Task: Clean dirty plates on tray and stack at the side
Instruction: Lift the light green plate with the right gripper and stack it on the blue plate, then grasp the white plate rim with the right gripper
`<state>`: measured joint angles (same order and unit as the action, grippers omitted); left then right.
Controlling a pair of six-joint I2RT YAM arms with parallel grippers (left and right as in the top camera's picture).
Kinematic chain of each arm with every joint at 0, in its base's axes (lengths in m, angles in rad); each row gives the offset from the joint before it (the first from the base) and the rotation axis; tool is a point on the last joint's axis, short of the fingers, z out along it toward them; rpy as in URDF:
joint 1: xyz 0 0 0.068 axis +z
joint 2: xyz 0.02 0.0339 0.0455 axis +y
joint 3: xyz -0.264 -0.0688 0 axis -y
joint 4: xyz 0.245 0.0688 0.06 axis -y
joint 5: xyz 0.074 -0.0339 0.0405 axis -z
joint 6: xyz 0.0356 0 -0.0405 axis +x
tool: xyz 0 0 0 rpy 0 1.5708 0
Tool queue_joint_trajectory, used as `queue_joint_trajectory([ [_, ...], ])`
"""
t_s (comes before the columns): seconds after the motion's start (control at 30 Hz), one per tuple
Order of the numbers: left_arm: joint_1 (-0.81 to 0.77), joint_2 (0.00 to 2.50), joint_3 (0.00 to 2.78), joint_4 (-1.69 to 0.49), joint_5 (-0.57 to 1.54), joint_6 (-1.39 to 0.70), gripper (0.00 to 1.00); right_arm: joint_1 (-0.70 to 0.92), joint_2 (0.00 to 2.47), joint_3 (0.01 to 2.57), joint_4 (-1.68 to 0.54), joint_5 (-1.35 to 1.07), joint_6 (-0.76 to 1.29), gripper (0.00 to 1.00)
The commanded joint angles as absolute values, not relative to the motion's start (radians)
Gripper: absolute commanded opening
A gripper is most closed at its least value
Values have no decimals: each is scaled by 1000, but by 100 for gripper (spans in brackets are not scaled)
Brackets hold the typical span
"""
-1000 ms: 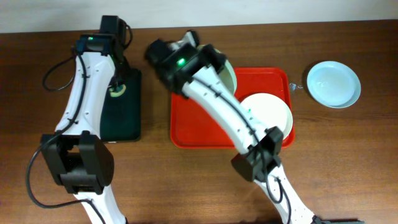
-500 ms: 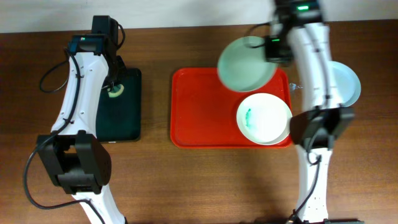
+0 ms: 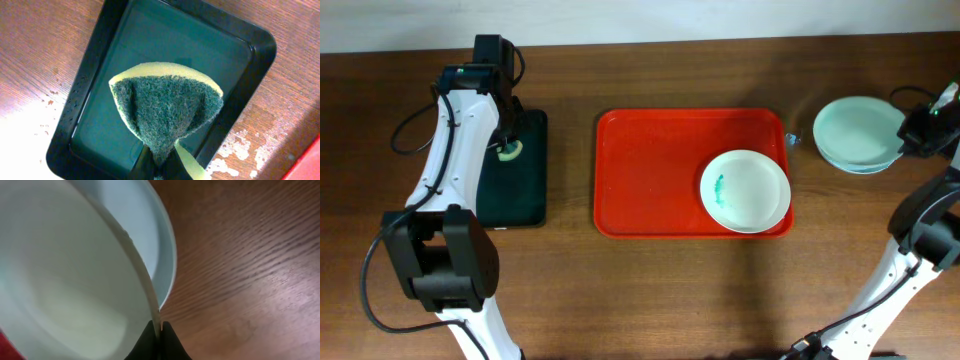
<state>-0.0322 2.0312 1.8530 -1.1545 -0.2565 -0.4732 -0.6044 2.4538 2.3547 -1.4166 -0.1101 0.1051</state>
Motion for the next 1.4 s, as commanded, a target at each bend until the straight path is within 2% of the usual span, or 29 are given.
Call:
queue_joint_trajectory([
  [0.0,-30,2034,1846,-1152,-223,-485,0,-616,2442,2300,-1369,-108,104,17],
  [0.03,-30,2034,1846,-1152,-224,-485,0,-614,2442,2300,-1353,-107,104,55],
  [0.07,-30,2034,1846,-1152,-224,-485,0,-614,2440,2310,-1355,-101,104,79],
  [0.1,-30,2034,1846,-1151,-224,-485,0,-612,2438,2325,-1367,-101,104,86],
  [0.17,-30,2034,1846,-1148,-224,-484,0,-596,2403,2351,-1386,-101,104,92],
  [0.3,-31,2034,1846,-1141,-224,-483,0,-442,2254,2351,-1396,-106,82,93],
  [0.43,-30,2034,1846,-1144,-223,-477,0,-149,2203,2348,-1498,-61,4,94],
  [0.5,-30,2034,1846,-1144,-223,-477,0,-30,2206,2291,-1515,0,-96,98],
  [0.57,-30,2034,1846,-1144,-223,-477,0,49,2206,2161,-1463,88,-101,98],
  [0.8,-30,2034,1846,-1143,-223,-477,0,60,2207,1789,-1211,101,-271,97],
  [0.97,-30,2034,1846,-1142,-216,-477,0,41,2207,1691,-1193,83,-318,96],
  [1.03,-30,2034,1846,-1142,-201,-477,0,38,2207,1691,-1218,25,-307,85],
  [1.23,-30,2034,1846,-1137,-145,-451,0,-1,2207,1681,-1309,-11,-257,85],
  [1.27,-30,2034,1846,-1137,-139,-451,0,-14,2207,1673,-1309,-13,-235,83],
  [1.33,-30,2034,1846,-1126,-66,-410,0,-35,2207,1648,-1309,-43,-227,62],
  [1.37,-31,2034,1846,-1118,-28,-389,0,-36,2207,1642,-1310,-58,-225,61],
])
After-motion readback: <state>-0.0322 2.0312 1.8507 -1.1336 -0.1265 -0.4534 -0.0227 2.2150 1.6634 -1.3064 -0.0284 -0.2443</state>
